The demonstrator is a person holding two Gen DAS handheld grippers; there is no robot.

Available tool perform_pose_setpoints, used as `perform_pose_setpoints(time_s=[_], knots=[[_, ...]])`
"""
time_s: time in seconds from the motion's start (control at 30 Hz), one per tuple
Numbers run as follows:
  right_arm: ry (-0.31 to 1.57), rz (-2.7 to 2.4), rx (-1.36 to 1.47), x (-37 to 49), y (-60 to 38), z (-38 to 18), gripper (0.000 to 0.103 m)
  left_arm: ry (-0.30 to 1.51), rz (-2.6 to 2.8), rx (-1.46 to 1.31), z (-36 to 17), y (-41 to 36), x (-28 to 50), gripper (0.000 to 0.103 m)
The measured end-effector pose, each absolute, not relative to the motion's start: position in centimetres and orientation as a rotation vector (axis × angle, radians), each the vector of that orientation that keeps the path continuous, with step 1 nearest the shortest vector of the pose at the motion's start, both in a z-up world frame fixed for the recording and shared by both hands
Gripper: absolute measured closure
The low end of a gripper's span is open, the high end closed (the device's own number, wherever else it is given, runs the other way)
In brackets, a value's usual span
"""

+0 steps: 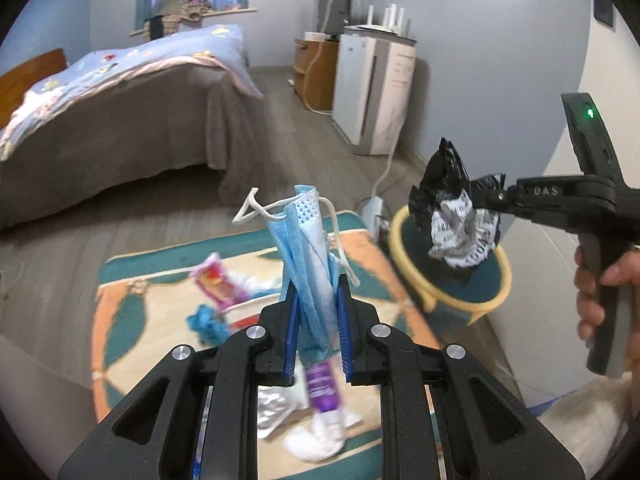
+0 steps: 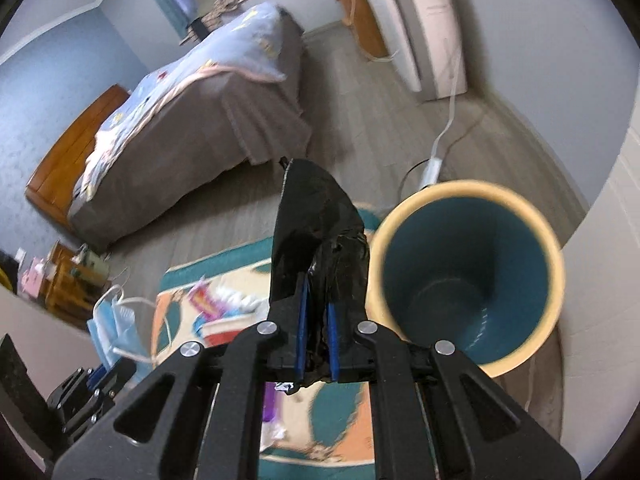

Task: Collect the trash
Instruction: 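Carry both items over the yellow-rimmed bin and open both tools to drop them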

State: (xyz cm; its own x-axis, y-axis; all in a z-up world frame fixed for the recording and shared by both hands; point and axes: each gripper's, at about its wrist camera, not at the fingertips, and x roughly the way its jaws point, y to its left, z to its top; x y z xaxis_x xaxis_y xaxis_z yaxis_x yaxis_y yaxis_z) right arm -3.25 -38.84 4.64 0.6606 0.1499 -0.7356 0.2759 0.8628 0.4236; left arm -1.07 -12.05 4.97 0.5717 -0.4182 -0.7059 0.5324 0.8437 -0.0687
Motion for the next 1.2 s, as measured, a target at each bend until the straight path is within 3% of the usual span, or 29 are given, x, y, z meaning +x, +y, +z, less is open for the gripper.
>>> perform_pose_setpoints(time_s=[0.5, 0.83, 1.0, 1.1, 1.2], knots=[[0.875, -0.233, 0.449, -2.6, -45.9, 1.6, 0.095, 0.901, -0.747, 0.305, 0.5, -25.3, -0.6, 0.085], [1.019, -0.329, 0.554, -2.7, -50.1, -4.4, 0.095, 0.978, -0.813, 0.307, -2.0, -30.2, 0.5, 0.085], [1.014, -0.320, 0.554, -2.4, -50.0, -4.4, 0.095, 1.013, -0.807, 0.320, -3.8, -32.1, 1.3, 0.085], [1.009, -0.328, 0.558, -2.5, -50.1, -4.3, 0.095, 1.010, -0.804, 0.340, -4.3, -33.0, 1.7, 0.083], [1.003, -0.325, 0.556, -2.8, -49.9, -4.0, 0.094, 1.005, -0.809, 0.318, -4.5, -33.5, 2.5, 0.075]])
